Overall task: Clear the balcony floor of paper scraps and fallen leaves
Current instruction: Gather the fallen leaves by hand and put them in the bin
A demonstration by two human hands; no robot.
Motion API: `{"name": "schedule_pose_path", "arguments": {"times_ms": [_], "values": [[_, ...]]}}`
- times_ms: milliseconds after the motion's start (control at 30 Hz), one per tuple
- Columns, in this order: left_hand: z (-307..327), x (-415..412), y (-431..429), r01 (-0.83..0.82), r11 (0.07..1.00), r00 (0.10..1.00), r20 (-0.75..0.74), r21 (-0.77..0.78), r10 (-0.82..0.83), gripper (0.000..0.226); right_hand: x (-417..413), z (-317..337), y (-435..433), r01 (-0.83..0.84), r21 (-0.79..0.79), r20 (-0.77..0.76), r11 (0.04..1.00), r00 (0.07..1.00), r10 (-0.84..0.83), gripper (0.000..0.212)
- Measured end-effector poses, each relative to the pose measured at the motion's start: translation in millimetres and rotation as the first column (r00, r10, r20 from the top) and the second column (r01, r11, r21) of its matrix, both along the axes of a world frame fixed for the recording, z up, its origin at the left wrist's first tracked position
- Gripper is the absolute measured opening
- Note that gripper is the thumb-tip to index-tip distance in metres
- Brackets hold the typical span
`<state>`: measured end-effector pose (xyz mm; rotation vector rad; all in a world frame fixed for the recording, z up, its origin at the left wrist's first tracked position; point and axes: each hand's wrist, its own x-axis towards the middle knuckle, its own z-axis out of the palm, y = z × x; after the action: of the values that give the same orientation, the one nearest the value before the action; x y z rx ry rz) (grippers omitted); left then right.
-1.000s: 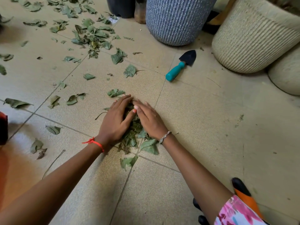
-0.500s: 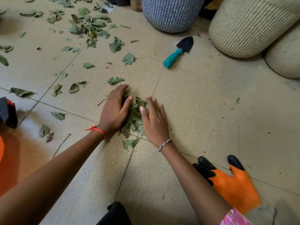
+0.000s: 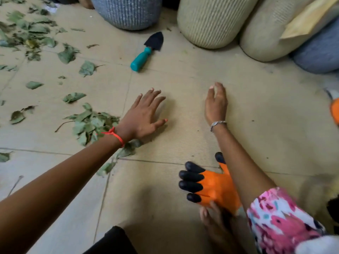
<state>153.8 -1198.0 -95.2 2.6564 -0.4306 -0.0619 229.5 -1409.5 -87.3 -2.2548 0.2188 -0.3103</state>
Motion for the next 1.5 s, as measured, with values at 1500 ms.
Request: {"name": "schedule_pose_path", "arguments": {"times_ms": [1500], "values": [[1.6, -158.7, 127.3, -0.61, 0.776, 0.78, 0.049, -0.158, 0.623, 0.069, -134.8, -24.4, 225.1, -0.777, -0.085, -0.049, 0.624, 0.629, 0.776, 0.057]]}}
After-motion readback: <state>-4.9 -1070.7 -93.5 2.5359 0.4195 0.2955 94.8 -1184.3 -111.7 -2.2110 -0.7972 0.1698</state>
